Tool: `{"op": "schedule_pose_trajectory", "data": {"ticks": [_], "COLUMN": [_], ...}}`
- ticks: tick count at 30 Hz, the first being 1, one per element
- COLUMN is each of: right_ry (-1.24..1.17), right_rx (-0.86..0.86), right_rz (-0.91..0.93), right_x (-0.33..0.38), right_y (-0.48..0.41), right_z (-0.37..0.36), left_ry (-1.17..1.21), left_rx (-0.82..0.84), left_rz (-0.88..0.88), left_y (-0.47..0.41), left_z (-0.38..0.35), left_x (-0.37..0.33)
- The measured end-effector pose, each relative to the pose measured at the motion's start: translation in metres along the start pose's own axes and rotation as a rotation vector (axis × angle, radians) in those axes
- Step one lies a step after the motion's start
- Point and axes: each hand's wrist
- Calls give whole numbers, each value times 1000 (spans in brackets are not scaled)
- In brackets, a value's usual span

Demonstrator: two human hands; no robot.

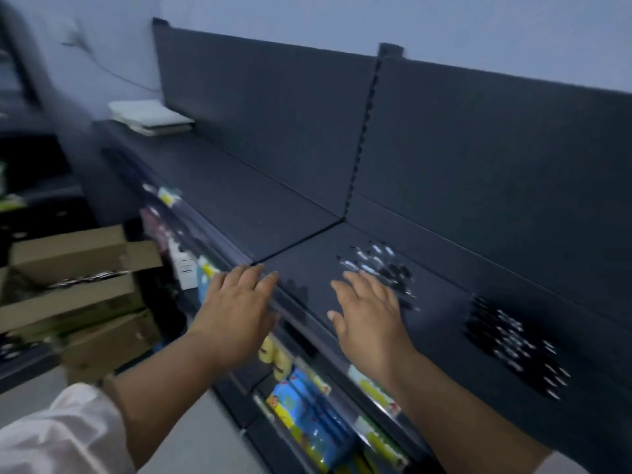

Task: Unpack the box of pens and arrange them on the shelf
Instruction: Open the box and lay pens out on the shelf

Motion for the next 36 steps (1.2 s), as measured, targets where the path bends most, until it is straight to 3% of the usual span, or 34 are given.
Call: {"op": "schedule_pose_trajectory", "data": {"ticks": [9, 15, 25, 36], "right_ry": [-59, -110, -150, -195], "right_rx": [35, 123, 320, 565], "right_rz": [221, 342, 434, 458], "right_x": [209, 305, 378, 423], "right_y": [-84, -129, -245, -470], "right_z": [-53, -81, -152, -283], "left_ry": [-49, 4, 71, 68], "left_rx": [39, 75, 145, 339], "left_rz": [301, 477, 656, 867], "left_y": [97, 135, 116, -12], "left_z": [11, 20, -28, -128], "left_x": [217, 316, 428, 589]}}
Point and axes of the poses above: each hand's wrist, its own y-axis away from the middle knuckle, its own z-axis out of the back of the hand, x = y × z, and after that the axes turned 3 degrees about z, right-handed
